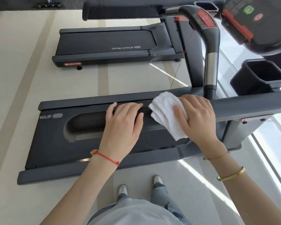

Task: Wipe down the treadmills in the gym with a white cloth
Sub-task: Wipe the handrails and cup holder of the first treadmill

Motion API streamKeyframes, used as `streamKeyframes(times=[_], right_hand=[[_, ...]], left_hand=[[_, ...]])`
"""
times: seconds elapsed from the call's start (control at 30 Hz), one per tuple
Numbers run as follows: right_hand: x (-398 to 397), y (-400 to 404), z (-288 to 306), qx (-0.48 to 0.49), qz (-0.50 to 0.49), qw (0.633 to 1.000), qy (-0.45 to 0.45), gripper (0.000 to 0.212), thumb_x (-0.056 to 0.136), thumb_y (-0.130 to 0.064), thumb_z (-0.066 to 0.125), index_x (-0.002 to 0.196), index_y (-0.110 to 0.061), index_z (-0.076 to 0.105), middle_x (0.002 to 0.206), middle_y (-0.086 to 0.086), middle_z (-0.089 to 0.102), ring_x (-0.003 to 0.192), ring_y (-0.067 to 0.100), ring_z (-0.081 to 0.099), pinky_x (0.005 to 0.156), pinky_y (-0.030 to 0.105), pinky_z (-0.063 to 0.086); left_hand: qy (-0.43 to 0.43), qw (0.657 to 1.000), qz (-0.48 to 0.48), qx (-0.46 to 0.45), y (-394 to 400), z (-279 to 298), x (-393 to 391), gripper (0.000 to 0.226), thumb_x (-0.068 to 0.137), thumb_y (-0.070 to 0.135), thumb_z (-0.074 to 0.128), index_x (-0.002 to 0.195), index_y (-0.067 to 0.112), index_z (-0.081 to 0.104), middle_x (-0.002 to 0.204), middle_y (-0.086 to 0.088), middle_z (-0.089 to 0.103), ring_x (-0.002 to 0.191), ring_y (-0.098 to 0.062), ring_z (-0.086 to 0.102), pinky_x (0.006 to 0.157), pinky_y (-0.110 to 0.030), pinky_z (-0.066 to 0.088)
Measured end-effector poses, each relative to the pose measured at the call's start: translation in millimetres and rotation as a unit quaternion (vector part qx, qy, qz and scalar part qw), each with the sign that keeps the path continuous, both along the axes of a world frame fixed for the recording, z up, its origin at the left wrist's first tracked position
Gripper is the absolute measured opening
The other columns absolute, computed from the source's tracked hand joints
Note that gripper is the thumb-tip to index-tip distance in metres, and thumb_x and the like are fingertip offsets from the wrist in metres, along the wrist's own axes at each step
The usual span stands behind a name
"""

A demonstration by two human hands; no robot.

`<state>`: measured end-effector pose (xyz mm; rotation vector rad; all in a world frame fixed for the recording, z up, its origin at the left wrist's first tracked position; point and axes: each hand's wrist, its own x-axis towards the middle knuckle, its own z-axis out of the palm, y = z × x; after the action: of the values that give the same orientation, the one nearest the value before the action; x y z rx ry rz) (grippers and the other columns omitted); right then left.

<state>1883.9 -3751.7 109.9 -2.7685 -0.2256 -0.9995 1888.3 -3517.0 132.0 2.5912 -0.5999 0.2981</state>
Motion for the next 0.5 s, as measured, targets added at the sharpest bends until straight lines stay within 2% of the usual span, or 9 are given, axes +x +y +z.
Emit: streamKeyframes(times=[0.2,0.3,0.4,0.5], right_hand=[[-8,-81,6,-0.014,-0.006,1.000,0.013,0.028,0.100,-0.027,0.045,0.095,-0.012,0.069,0.094,0.002,0.068,0.089,0.024,0.061,0.089,0.036,0.044],[-5,-109,15,-0.011,-0.020,0.999,0.027,0.029,0.099,-0.027,0.046,0.082,-0.012,0.066,0.080,0.001,0.064,0.075,0.024,0.057,0.078,0.035,0.043],[8,-97,20,-0.024,0.005,0.998,0.062,0.036,0.098,-0.031,0.044,0.071,-0.014,0.060,0.068,0.000,0.057,0.064,0.024,0.053,0.069,0.038,0.042],[11,-81,16,-0.039,0.089,0.993,0.071,0.033,0.098,-0.036,0.045,0.085,-0.014,0.067,0.078,0.000,0.061,0.070,0.023,0.054,0.070,0.037,0.043]], left_hand=[[0.001,1.000,0.024,0.010,-66,0,-2,0.033,0.101,0.027,0.041,0.122,0.017,0.064,0.119,0.006,0.067,0.111,-0.015,0.061,0.109,-0.043,0.032],[-0.014,0.999,0.045,0.012,-94,-1,-3,0.032,0.101,0.027,0.040,0.120,0.019,0.065,0.115,0.007,0.068,0.108,-0.014,0.062,0.106,-0.040,0.034],[-0.026,0.996,0.077,0.023,-112,-3,-3,0.032,0.101,0.025,0.037,0.111,0.018,0.067,0.106,0.008,0.070,0.101,-0.015,0.063,0.099,-0.039,0.034],[-0.033,0.994,0.103,0.024,-117,-5,-2,0.032,0.100,0.022,0.033,0.093,0.015,0.064,0.091,0.006,0.069,0.090,-0.019,0.063,0.094,-0.039,0.034]])
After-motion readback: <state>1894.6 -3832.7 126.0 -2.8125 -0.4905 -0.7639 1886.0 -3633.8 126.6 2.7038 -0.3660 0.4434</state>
